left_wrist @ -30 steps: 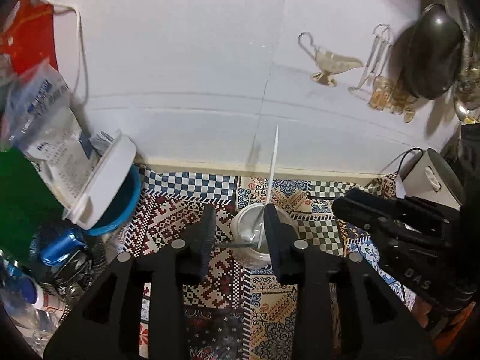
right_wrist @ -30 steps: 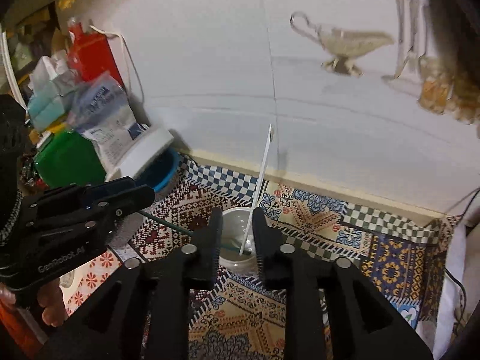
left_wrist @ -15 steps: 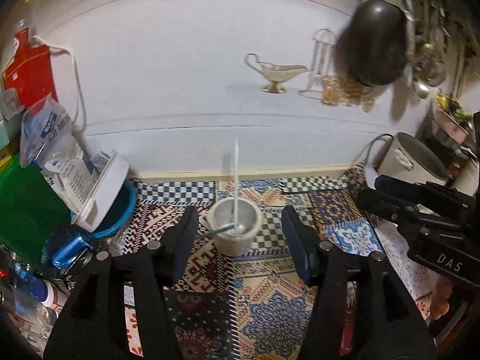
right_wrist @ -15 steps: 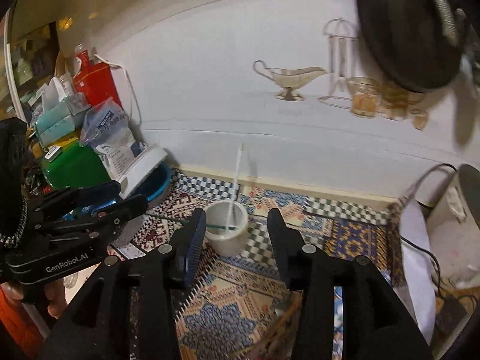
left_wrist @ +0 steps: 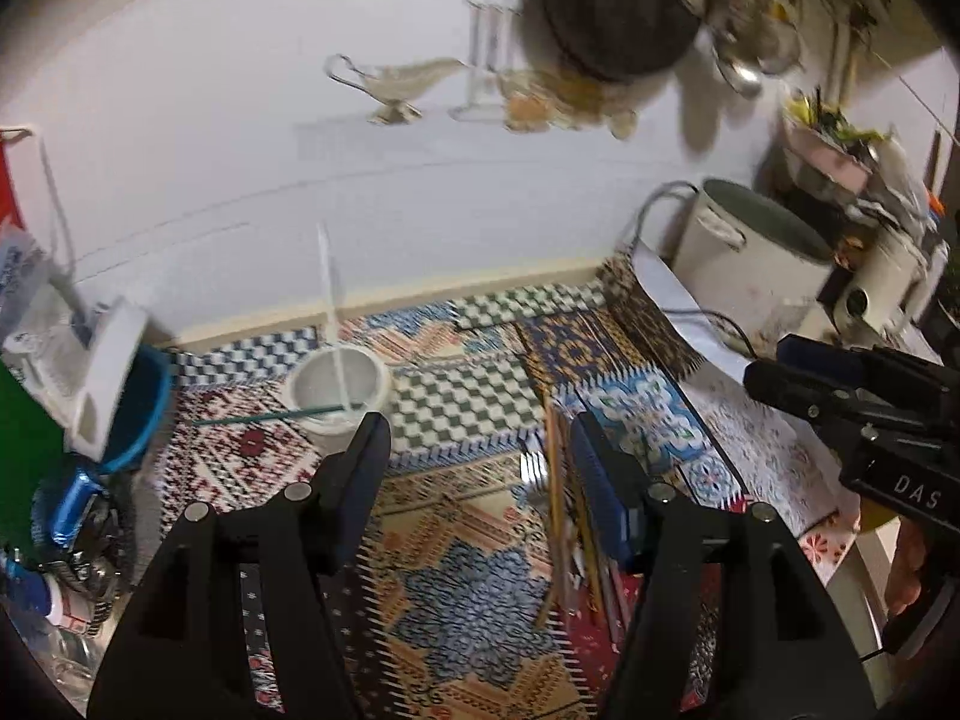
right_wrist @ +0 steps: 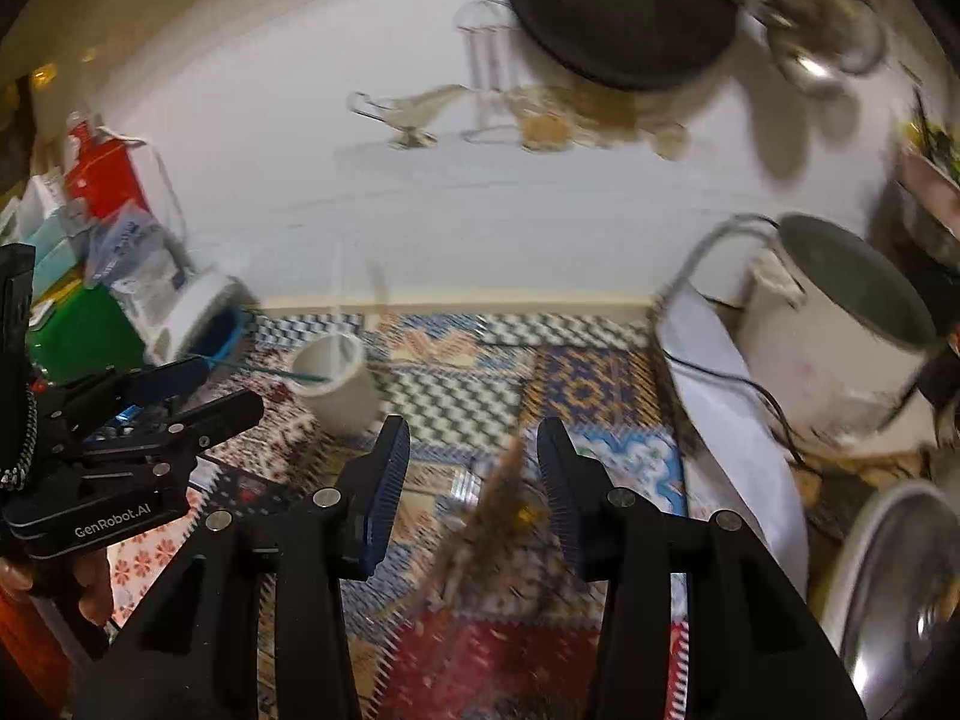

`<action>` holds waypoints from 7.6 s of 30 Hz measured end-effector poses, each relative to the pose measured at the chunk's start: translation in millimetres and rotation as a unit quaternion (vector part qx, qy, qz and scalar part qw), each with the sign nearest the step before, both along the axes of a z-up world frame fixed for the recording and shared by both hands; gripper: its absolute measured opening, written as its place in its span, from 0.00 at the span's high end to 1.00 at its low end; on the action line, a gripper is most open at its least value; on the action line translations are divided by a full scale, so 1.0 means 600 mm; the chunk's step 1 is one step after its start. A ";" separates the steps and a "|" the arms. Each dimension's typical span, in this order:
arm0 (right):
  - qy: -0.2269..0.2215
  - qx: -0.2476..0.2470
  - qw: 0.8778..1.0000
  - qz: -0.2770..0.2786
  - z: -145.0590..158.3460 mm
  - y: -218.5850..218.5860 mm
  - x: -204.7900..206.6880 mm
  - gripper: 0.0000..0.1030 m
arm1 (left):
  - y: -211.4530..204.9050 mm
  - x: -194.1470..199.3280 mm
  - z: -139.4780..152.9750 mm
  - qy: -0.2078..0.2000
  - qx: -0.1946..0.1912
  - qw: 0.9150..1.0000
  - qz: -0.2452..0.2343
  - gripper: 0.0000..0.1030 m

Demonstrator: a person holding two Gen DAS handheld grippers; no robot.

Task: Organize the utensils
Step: 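Move both tools back to the utensil pile, then grasp a brown chopstick with the left tool while the right tool grasps a dark chopstick, then lift both chopsticks and carry them above the white cup, then lower both chopsticks into the cup and open both tools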

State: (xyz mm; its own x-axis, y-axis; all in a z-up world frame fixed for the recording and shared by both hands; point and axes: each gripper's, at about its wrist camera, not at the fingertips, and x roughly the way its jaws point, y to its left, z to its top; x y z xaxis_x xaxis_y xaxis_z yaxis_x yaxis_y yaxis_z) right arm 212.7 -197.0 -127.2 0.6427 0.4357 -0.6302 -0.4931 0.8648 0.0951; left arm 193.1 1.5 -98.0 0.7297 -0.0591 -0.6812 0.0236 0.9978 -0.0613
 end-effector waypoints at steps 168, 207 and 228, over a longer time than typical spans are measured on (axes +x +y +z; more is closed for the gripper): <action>0.007 0.036 0.989 0.142 -0.001 0.138 0.100 0.94 | 0.141 0.051 0.080 -0.057 -0.041 0.992 0.106 0.96; 0.053 -0.051 0.968 0.239 -0.095 0.357 0.187 0.94 | 0.241 0.180 -0.059 0.032 -0.059 0.979 0.190 0.95; 0.040 -0.047 0.970 0.234 -0.044 0.289 0.131 0.82 | 0.219 0.106 0.003 0.016 -0.045 0.984 0.172 0.62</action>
